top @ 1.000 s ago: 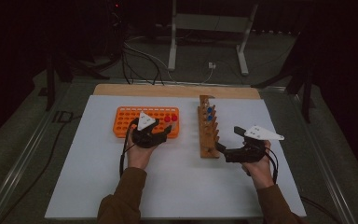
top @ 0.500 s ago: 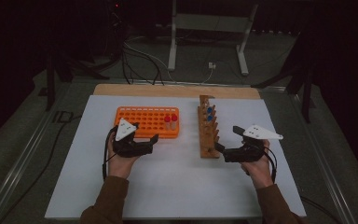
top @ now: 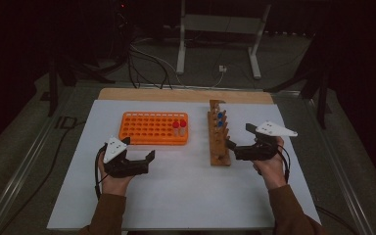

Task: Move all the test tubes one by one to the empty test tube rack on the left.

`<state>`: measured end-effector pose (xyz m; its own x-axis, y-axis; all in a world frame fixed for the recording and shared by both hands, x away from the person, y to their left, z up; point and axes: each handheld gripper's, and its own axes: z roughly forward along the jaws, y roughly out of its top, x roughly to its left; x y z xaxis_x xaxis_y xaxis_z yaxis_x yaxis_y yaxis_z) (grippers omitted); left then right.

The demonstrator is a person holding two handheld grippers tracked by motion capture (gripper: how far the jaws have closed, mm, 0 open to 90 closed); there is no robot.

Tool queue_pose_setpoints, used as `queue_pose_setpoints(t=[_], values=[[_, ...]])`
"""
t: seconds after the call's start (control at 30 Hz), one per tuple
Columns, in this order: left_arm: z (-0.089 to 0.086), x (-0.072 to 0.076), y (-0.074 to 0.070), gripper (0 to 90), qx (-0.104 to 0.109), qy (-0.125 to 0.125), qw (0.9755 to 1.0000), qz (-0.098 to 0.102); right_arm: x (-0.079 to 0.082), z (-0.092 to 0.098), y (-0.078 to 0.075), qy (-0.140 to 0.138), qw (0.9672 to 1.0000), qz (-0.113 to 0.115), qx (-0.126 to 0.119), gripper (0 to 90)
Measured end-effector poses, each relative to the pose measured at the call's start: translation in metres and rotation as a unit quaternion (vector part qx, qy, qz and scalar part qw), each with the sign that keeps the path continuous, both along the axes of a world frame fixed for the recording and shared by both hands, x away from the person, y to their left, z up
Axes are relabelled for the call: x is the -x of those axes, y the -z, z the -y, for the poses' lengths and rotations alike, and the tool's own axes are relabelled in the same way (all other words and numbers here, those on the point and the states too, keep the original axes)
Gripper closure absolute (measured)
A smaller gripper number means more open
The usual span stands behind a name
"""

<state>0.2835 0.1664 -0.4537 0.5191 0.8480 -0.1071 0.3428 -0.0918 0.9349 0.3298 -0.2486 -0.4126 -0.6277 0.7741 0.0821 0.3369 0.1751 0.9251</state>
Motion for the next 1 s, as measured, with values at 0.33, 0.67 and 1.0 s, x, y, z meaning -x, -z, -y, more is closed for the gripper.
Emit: queue_pose_setpoints(t=[0.33,0.67,1.0], values=[[0.004,-0.002,0.006,0.4,-0.006,-0.006,1.0000,-0.005,-0.027,-0.010,-0.002,0.020,0.9996,0.001,0.019,0.6],[0.010,-0.006,0.014,0.5,-0.012,-0.005,0.9998,-0.016,-0.055,-0.022,0.012,0.025,0.9985,-0.030,0.038,10.1],[0.013,-0.006,0.014,0.5,-0.019,-0.003,0.9997,-0.016,-0.068,-0.039,0.033,0.027,0.9958,-0.050,0.072,53.9]])
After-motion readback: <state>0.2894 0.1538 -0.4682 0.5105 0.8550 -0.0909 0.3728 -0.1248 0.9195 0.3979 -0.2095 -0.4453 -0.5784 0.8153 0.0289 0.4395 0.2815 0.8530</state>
